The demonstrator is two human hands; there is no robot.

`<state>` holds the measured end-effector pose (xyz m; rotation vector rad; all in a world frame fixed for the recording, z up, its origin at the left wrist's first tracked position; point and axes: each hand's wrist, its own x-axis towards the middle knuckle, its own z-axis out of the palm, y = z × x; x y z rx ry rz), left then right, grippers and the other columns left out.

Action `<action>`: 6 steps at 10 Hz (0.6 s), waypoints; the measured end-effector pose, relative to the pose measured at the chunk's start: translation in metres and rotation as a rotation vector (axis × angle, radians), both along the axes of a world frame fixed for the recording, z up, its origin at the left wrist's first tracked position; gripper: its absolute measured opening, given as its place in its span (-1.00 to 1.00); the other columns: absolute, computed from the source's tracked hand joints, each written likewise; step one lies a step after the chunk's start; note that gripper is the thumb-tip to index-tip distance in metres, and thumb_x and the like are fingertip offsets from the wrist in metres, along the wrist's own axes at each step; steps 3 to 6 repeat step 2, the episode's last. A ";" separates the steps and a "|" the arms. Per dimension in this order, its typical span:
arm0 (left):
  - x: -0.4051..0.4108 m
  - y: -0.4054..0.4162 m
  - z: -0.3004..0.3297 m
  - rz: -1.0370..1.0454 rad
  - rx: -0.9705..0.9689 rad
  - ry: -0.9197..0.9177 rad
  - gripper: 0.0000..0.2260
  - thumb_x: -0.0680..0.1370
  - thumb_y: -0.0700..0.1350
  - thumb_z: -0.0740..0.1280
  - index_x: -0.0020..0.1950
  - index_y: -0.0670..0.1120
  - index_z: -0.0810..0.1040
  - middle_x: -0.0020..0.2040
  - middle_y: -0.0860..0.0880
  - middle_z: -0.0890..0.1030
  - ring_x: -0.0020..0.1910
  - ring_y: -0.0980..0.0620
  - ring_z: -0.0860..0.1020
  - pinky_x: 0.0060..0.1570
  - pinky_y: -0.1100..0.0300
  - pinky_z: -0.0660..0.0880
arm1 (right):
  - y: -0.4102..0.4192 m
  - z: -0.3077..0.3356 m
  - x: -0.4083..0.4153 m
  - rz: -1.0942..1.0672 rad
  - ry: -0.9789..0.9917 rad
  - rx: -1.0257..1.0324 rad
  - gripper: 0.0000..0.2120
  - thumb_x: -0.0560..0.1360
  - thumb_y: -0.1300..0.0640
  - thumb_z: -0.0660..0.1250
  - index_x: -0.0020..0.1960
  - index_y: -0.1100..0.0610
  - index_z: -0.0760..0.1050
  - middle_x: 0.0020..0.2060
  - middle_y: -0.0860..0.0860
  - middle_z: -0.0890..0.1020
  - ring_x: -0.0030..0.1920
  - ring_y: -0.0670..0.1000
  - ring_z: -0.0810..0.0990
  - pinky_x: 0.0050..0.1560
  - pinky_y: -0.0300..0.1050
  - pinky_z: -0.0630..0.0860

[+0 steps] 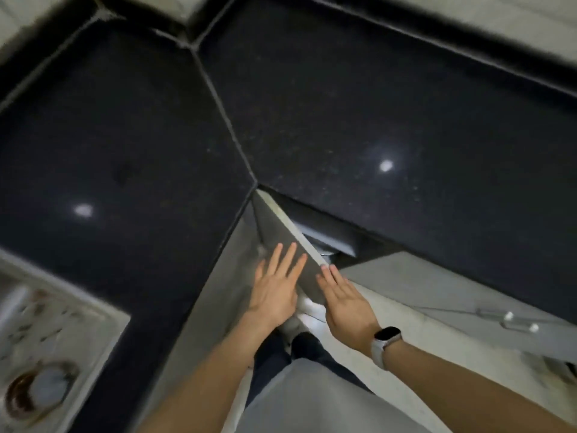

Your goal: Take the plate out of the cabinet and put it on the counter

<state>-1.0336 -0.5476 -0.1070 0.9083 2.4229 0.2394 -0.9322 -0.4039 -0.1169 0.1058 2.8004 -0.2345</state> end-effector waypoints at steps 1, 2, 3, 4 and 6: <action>-0.015 0.033 0.001 -0.120 -0.060 -0.003 -0.35 0.52 -0.18 0.16 0.50 0.04 -0.13 0.56 -0.02 -0.19 0.52 -0.09 -0.25 0.48 -0.19 -0.07 | 0.008 0.002 -0.020 -0.208 -0.020 -0.136 -0.37 0.37 0.22 0.14 0.43 0.25 0.10 0.47 0.22 0.14 0.47 0.23 0.09 0.41 0.13 -0.11; -0.024 0.046 0.004 -0.137 -0.037 0.038 -0.39 0.53 -0.18 0.15 0.50 0.01 -0.09 0.56 -0.03 -0.14 0.53 -0.09 -0.20 0.48 -0.16 -0.03 | 0.022 -0.002 -0.036 -0.295 -0.010 -0.184 -0.35 0.46 0.16 0.10 0.47 0.19 -0.08 0.51 0.16 -0.05 0.51 0.14 -0.13 0.43 -0.02 -0.23; -0.024 0.046 0.004 -0.137 -0.037 0.038 -0.39 0.53 -0.18 0.15 0.50 0.01 -0.09 0.56 -0.03 -0.14 0.53 -0.09 -0.20 0.48 -0.16 -0.03 | 0.022 -0.002 -0.036 -0.295 -0.010 -0.184 -0.35 0.46 0.16 0.10 0.47 0.19 -0.08 0.51 0.16 -0.05 0.51 0.14 -0.13 0.43 -0.02 -0.23; -0.024 0.046 0.004 -0.137 -0.037 0.038 -0.39 0.53 -0.18 0.15 0.50 0.01 -0.09 0.56 -0.03 -0.14 0.53 -0.09 -0.20 0.48 -0.16 -0.03 | 0.022 -0.002 -0.036 -0.295 -0.010 -0.184 -0.35 0.46 0.16 0.10 0.47 0.19 -0.08 0.51 0.16 -0.05 0.51 0.14 -0.13 0.43 -0.02 -0.23; -0.024 0.046 0.004 -0.137 -0.037 0.038 -0.39 0.53 -0.18 0.15 0.50 0.01 -0.09 0.56 -0.03 -0.14 0.53 -0.09 -0.20 0.48 -0.16 -0.03 | 0.022 -0.002 -0.036 -0.295 -0.010 -0.184 -0.35 0.46 0.16 0.10 0.47 0.19 -0.08 0.51 0.16 -0.05 0.51 0.14 -0.13 0.43 -0.02 -0.23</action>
